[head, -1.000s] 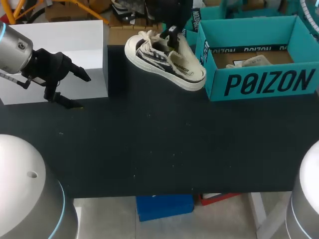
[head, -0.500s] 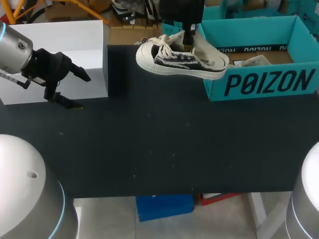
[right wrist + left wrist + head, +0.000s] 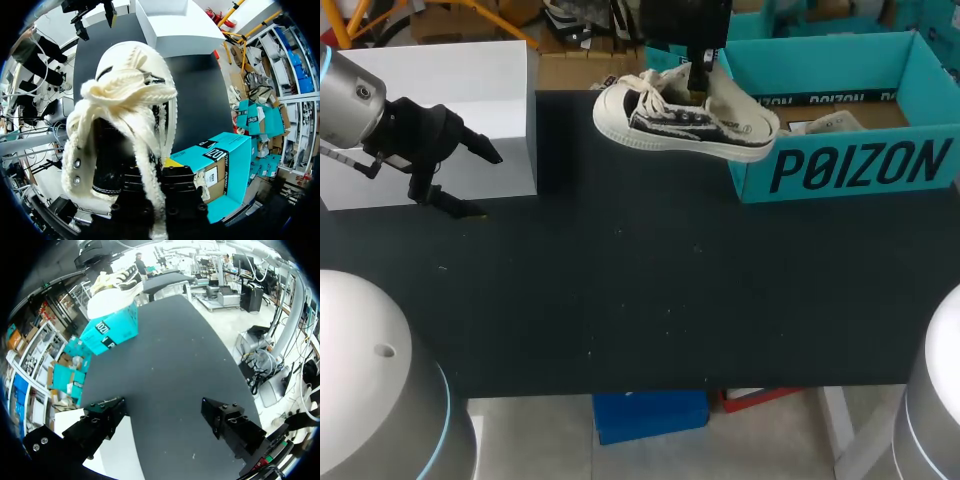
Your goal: Take the shoe out of the shoebox, open the shoe tongue, remove and reinsert the insole, then place the shoe into the shoebox
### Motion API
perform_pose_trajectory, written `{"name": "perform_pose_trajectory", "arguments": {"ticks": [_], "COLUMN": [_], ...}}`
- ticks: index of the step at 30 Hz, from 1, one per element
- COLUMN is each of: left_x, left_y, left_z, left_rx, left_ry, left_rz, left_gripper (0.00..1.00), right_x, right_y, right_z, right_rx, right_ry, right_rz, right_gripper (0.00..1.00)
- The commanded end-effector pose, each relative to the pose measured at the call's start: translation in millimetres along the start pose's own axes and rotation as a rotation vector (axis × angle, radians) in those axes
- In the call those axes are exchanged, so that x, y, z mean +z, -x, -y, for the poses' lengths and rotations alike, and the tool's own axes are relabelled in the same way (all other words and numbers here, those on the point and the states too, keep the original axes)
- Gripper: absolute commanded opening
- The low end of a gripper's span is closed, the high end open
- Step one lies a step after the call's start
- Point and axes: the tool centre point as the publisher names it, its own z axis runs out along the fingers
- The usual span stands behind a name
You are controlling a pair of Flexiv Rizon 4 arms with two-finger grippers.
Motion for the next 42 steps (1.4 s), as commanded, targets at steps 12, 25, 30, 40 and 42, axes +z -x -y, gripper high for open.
{"name": "perform_pose_trajectory", "arguments": {"ticks": [12, 25, 30, 40, 42], "left_x": [0.4, 0.4, 0.4, 0.4, 0.4], "left_y": [-1.4, -1.4, -1.4, -1.4, -1.4], "left_z": [0.0, 0.0, 0.0, 0.0, 0.0], "left_rx": [0.002, 0.002, 0.002, 0.002, 0.002], "left_ry": [0.002, 0.002, 0.002, 0.002, 0.002], "left_rz": [0.005, 0.005, 0.005, 0.005, 0.005], "left_gripper": [1.00, 1.00, 1.00, 1.00, 1.00], "right_x": [-4.3, 7.3, 25.1, 35.4, 35.4], "right_y": [54.6, 141.9, 176.0, 194.8, 194.8], "right_z": [28.6, 60.4, 76.9, 93.4, 93.4], "right_rx": [-0.134, -0.268, -0.272, -0.275, -0.275], "right_ry": [-0.049, -0.030, -0.084, -0.135, -0.135], "right_rz": [0.079, 0.072, 0.079, 0.104, 0.104], "right_gripper": [0.00, 0.00, 0.00, 0.00, 0.00]}}
